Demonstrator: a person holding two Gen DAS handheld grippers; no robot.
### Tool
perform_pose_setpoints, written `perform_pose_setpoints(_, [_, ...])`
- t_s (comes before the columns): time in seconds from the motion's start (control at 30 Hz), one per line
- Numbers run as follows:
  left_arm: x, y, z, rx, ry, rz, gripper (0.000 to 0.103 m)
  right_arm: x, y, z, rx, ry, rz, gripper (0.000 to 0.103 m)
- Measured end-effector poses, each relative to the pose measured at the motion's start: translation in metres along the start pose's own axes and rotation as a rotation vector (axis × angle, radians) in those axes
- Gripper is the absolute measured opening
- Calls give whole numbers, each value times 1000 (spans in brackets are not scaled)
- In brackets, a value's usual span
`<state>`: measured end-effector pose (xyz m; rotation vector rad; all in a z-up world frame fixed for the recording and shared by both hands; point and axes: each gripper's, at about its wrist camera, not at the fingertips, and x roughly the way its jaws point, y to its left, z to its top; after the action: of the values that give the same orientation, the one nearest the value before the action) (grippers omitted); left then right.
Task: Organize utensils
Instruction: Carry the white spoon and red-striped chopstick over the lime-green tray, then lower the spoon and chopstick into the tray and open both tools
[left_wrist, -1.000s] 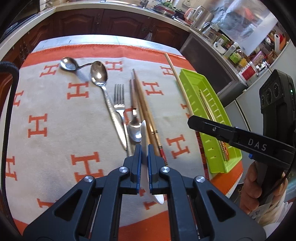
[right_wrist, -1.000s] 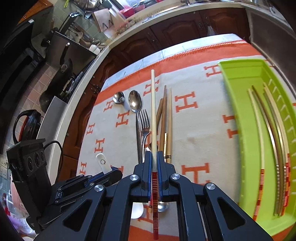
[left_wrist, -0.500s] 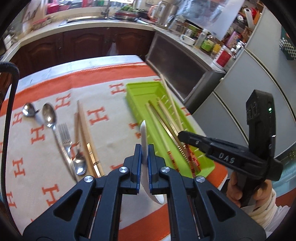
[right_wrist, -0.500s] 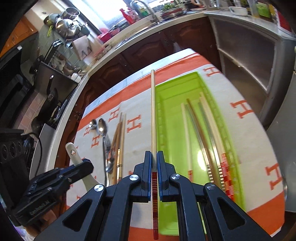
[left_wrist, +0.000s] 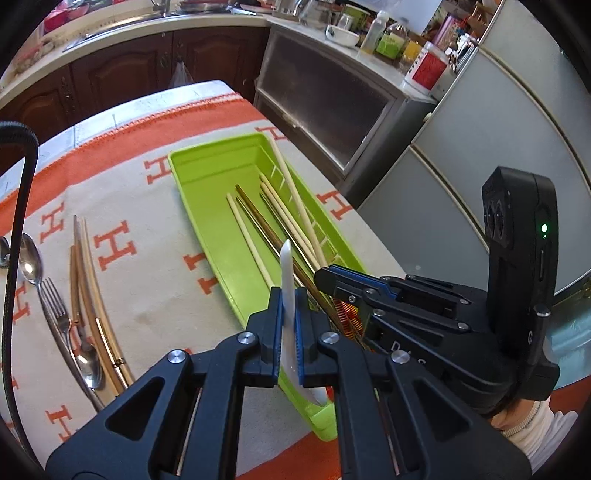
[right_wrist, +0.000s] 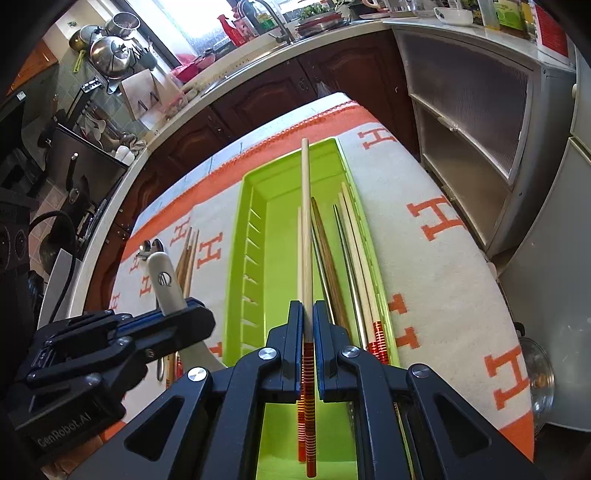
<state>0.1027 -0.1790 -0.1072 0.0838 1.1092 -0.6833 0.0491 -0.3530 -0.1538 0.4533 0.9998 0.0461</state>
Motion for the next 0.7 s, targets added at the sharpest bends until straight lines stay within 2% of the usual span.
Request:
perform_pose_setpoints(0.13, [16, 2, -4, 5, 34, 7, 4, 13, -8, 0, -6, 29, -7, 5])
perform_pose_setpoints(0.37, [28, -1, -10, 21, 58, 20, 4, 33, 5, -2, -19, 62, -43, 7])
perform_pose_setpoints(0.47, [27, 1, -12, 13, 68, 25, 4, 34, 7, -1, -2, 69, -33, 12])
perform_pose_setpoints(0.53, [26, 3, -13, 3, 73, 24, 6, 32, 8, -1, 2, 60, -35, 22])
perform_pose_setpoints(0.7, [21, 5, -15, -15, 69, 41, 13, 21, 13, -7, -1, 42, -33, 24])
